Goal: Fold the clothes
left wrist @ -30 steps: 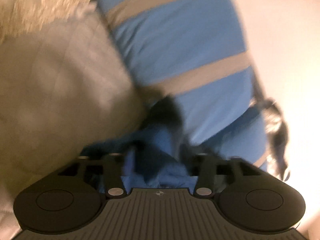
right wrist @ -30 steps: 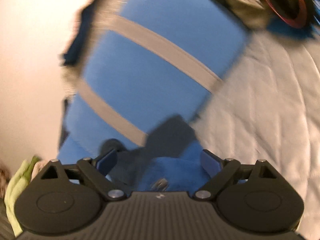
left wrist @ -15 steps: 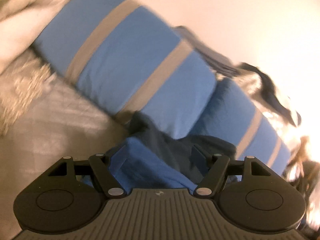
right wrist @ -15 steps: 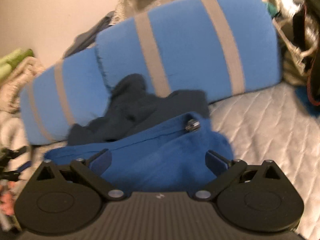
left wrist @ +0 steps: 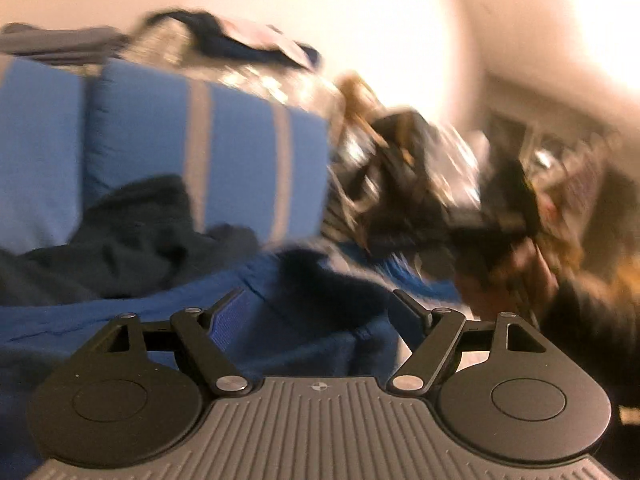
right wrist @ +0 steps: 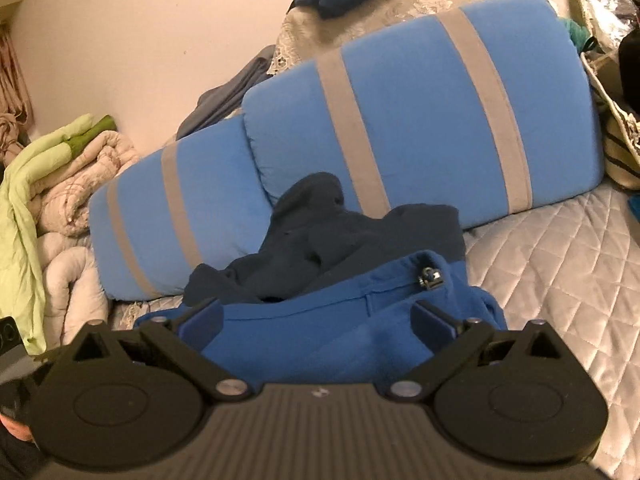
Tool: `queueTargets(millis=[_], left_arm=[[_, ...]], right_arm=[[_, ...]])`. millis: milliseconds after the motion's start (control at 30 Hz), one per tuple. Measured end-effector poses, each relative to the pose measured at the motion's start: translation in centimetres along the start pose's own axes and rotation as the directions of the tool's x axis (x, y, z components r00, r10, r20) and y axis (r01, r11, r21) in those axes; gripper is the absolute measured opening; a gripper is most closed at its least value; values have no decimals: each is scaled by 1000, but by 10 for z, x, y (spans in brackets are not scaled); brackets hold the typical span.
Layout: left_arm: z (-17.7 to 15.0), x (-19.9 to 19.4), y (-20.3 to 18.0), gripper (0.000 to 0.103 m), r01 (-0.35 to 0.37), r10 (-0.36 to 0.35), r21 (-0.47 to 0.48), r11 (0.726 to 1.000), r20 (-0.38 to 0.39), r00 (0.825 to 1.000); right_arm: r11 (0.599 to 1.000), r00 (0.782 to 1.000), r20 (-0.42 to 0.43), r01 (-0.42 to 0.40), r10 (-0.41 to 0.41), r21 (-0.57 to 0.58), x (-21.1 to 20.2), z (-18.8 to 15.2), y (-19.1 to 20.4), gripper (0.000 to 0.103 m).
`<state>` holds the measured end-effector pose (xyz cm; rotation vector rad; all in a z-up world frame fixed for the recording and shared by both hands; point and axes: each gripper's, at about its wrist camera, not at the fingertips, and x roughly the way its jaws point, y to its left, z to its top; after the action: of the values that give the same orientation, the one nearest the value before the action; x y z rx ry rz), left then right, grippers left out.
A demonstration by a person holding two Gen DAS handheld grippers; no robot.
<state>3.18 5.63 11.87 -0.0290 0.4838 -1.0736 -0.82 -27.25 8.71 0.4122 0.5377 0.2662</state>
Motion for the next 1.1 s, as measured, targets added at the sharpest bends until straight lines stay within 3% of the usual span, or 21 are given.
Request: queueTargets(millis=[100, 200, 300, 400, 467, 533, 667, 833, 933, 1000, 1067, 1100], left_arm=[[-7, 12, -3, 77, 36, -31, 60, 998, -88, 996], [-9, 28, -2, 74, 5, 14, 125, 992, -150, 989], [-4, 43, 3, 24, -56, 84, 150, 987, -189, 978], [6, 55, 8, 14, -237, 265, 185, 954, -144, 953], [11, 65, 9, 12, -348, 373, 200, 916, -101, 922], [14, 78, 10, 12, -452, 476, 225, 863, -60, 878], [13, 111, 13, 12, -569, 609, 311, 761, -39, 793], [-7, 155, 28, 16, -616, 702, 387, 686, -130, 700], [-33, 177, 34, 26, -623, 758, 480, 617, -152, 634], [-45, 184, 31, 30, -624, 782, 535, 570, -120, 611], [-48, 180, 28, 41, -644, 803, 561, 520, -66, 592], [-48, 177, 26, 53, -657, 813, 566, 498, -41, 580]], right_arm=[[1000, 1000, 10, -1, 1, 4, -3, 1, -1, 103], [1000, 1000, 15, -3, 3, 11, -5, 2, -1, 103], [1000, 1000, 15, -6, 5, 23, -3, 4, -1, 103], [1000, 999, 32, 0, -1, 25, -3, 6, -1, 103], [1000, 999, 41, 7, -7, 19, -2, 7, 0, 103], [1000, 999, 32, 12, -13, 12, 1, 6, 2, 103], [999, 999, -18, 34, -34, 7, 14, 1, 6, 103], [998, 990, -124, 61, -59, 8, 38, -14, 7, 103], [997, 984, -161, 79, -78, -1, 48, -21, 7, 103], [997, 982, -168, 78, -80, -18, 53, -25, 5, 103], [995, 980, -172, 95, -99, -33, 57, -29, 2, 103], [993, 978, -172, 111, -116, -38, 58, -30, 1, 103]])
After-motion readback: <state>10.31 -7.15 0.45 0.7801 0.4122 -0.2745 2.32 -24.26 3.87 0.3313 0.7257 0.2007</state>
